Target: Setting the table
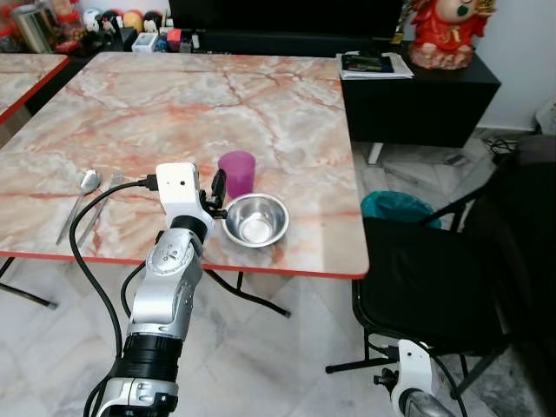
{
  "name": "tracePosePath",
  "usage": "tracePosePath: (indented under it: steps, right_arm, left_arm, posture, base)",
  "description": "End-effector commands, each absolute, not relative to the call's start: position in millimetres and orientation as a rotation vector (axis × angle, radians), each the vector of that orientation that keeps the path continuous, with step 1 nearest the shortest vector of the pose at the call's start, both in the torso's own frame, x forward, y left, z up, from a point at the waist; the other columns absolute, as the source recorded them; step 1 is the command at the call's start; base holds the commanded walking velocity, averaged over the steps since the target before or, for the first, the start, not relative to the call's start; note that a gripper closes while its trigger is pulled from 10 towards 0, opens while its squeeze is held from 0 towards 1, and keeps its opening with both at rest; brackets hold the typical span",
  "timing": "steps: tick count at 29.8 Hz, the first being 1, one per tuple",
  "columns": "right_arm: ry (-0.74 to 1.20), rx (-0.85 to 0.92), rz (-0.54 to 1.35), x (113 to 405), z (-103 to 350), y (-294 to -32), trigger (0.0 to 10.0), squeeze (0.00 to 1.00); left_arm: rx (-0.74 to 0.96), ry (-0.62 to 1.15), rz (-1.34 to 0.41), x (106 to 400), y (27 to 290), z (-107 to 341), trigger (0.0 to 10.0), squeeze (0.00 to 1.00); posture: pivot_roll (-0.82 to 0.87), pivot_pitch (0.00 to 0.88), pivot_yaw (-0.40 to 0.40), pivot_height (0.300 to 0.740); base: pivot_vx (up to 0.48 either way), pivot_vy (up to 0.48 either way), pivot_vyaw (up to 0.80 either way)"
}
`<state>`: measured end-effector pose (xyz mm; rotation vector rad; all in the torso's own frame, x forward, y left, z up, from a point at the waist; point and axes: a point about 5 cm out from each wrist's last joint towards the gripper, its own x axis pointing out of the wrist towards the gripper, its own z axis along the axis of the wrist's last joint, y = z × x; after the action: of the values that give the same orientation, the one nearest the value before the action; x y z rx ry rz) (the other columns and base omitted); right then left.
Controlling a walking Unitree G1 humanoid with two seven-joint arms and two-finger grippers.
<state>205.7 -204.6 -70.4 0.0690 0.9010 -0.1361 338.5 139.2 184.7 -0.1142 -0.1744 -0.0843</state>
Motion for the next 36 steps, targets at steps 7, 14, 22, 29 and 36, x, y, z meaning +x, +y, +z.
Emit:
tracePosePath:
  steps: [7,14,22,29,36]
  right_arm:
    - [0.906,0.071,-0.141,204.1,-71.1,-205.8,10.0,0.0]
    - [0.906,0.071,-0.142,204.1,-71.1,-205.8,10.0,0.0]
    - [0.908,0.071,-0.14,203.9,-71.3,-205.6,10.0,0.0]
    - [0.908,0.071,-0.14,203.9,-71.3,-205.4,10.0,0.0]
    - [0.912,0.066,-0.136,204.1,-71.2,-205.7,10.0,0.0]
  left_arm:
    - [-0.104,-0.17,-0.085,338.2,139.8,185.7,10.0,0.0]
    - [-0.105,-0.171,-0.089,337.8,139.1,186.2,10.0,0.0]
    - [-0.296,-0.127,-0.152,335.9,131.7,192.6,10.0,0.0]
    - [-0.365,-0.106,-0.178,334.8,131.4,195.9,10.0,0.0]
    - [-0.335,0.0,-0.299,336.5,143.3,211.7,10.0,1.0]
  posture:
    - [0.02,0.1,-0.014,0.736]
    - [0.02,0.1,-0.014,0.736]
    - [0.02,0.105,-0.013,0.736]
    - [0.02,0.105,-0.013,0.736]
    - [0.02,0.106,-0.014,0.736]
  base:
    - [0.317,0.0,0.0]
    - [0.318,0.0,0.0]
    - [0.159,0.0,0.0]
    - [0.0,0.0,0.0]
    - [0.0,0.0,0.0]
